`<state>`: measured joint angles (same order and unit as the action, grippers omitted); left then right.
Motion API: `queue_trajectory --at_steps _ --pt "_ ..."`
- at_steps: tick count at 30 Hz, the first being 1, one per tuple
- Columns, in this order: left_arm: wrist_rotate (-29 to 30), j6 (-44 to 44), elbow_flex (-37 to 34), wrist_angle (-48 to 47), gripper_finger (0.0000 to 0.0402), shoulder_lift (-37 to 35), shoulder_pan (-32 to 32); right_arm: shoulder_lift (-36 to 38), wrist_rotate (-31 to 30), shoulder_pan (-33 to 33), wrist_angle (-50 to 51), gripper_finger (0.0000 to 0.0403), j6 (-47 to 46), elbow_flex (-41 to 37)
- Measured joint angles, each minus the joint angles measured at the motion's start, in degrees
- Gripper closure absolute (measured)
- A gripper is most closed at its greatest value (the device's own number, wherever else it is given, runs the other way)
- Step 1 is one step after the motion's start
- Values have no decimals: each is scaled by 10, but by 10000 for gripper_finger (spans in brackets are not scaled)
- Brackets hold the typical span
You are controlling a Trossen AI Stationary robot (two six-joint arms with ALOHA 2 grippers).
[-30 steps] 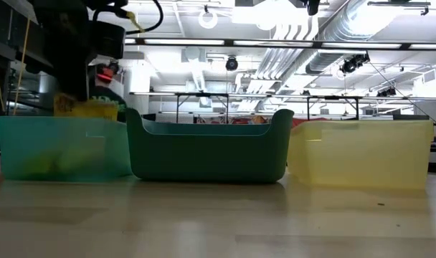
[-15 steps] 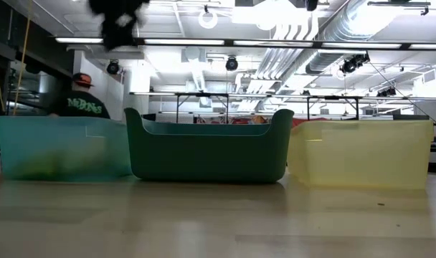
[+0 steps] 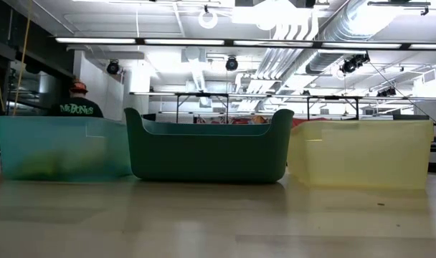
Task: Sort candy
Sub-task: Put the yellow candy into the light green bin
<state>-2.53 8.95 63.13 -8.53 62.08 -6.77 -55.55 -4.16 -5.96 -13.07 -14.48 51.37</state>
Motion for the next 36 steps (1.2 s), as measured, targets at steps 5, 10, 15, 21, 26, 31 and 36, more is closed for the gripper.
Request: queue_trajectory --at_steps 5,10,15,21,26,31,36 --pt "-2 65 -114 168 165 -5 6 0 8 0 3 142 1 0" --pt "-3 123 -198 283 165 -20 3 0 7 0 3 142 6 0" --pt "6 105 -201 275 165 -50 0 0 2 -2 27 142 10 0" --pt "16 103 -201 273 165 -67 -16 -14 -101 -61 127 142 -78 15" --pt "17 110 -201 263 165 -67 -24 -84 -145 -178 385 144 -75 138" --pt "17 120 -201 253 165 -67 -24 -179 -164 -293 623 144 -120 220" --pt "17 121 -201 240 165 -67 -21 -246 -132 -370 724 144 -166 188"
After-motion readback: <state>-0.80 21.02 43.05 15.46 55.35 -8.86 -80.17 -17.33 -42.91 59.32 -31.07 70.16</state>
